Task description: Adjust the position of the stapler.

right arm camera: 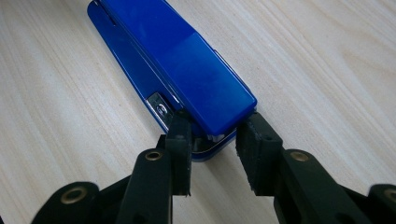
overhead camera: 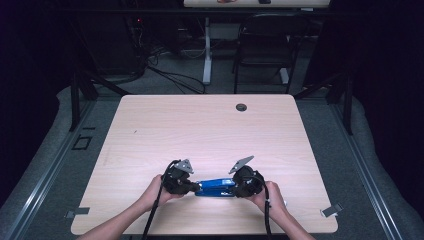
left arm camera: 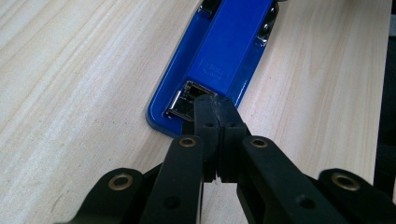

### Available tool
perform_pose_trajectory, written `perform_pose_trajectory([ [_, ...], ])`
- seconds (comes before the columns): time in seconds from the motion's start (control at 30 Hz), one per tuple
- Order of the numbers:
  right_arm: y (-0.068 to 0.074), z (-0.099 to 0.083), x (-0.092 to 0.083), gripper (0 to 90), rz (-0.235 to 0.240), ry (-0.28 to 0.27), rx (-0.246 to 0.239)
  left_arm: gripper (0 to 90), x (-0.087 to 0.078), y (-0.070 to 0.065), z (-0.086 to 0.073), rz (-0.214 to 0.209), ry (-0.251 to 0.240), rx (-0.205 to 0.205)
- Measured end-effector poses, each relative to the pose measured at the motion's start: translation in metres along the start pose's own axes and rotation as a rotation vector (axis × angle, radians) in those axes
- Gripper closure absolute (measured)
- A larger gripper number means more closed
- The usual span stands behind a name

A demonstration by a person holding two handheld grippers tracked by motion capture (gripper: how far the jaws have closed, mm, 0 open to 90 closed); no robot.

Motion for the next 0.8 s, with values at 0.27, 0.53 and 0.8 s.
perform_pose_trajectory([
  [0.27,-0.002,-0.002,-0.003,65.9,-0.006,-0.013,0.002,79.9,-0.001,0.003,0.0,0.03,0.004,0.015],
  [0.53,-0.004,-0.006,-0.008,65.4,-0.014,-0.012,0.02,64.6,-0.008,0.003,0.004,0.039,-0.025,-0.011],
  [0.8,-0.001,-0.008,-0.014,72.2,-0.013,-0.034,0.039,44.2,-0.018,0.0,0.01,0.088,-0.066,-0.029],
])
Point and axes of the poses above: each handheld gripper's, and its own axes: x roughly forward along the jaws, z roughly out of its top, y roughly to its left, the point moved 10 cm from there along x, roughly forward along the jaws, and after that the axes turned 5 degrees about -x, right-handed, at the moved point
